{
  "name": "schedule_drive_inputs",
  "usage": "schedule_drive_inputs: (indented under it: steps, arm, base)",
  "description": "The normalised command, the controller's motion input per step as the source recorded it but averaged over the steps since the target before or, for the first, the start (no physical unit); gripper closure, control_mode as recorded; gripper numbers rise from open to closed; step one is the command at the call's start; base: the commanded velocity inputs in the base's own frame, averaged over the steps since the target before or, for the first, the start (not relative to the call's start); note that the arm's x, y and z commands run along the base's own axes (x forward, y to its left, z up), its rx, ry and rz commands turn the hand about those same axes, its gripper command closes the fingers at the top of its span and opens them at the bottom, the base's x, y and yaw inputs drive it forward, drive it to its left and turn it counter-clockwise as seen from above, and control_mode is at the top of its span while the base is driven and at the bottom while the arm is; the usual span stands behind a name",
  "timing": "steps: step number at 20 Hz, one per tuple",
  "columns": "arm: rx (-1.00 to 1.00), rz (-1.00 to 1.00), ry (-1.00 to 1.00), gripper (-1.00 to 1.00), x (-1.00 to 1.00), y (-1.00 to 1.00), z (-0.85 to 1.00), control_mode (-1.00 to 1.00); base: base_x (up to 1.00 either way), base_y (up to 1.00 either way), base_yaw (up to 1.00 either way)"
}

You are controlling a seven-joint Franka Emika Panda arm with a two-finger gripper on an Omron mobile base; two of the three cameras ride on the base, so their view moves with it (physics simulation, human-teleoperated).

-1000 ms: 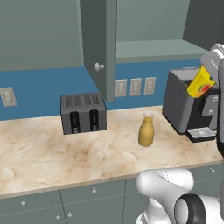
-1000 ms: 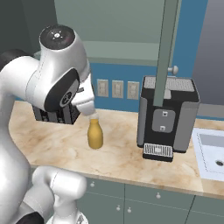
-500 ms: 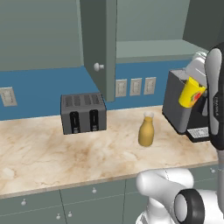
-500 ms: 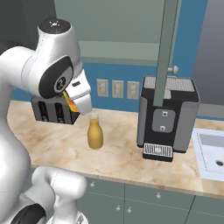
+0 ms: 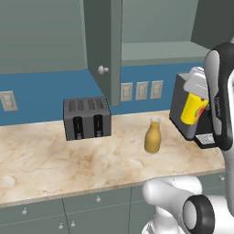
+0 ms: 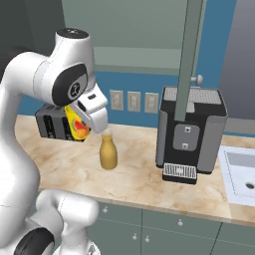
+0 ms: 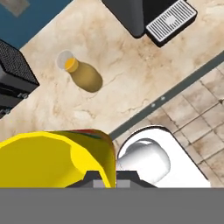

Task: There is a tray on the dining counter. Grab the cup, mug, and pitcher and place them on the tray. The pitcher may be placed next to the tray if it cannot fit the tray.

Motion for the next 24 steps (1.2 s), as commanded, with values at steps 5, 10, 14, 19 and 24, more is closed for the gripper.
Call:
schedule_drive_inputs:
  steps: [5, 10, 14, 19, 24]
  arm:
    - [-0.02, 0.17, 0.13, 1.00, 0.00, 0.01, -0.10, -1.00]
    - [-0.07, 0.14, 0.05, 1.00, 0.00, 0.06, -0.17, -1.00]
    - [-0.13, 0.13, 0.00, 1.00, 0.00, 0.15, -0.27, -1.00]
    - [-0.07, 0.12, 0.00, 1.00, 0.00, 0.07, -0.16, -1.00]
    - [0.00, 0.13, 0.03, 1.00, 0.12, 0.00, 0.00, -1.00]
  base:
    - [0.00, 0.00, 0.00]
    - [0.00, 0.00, 0.00]
    - [0.00, 0.00, 0.00]
    - [0.00, 0.00, 0.00]
    - [0.00, 0.00, 0.00]
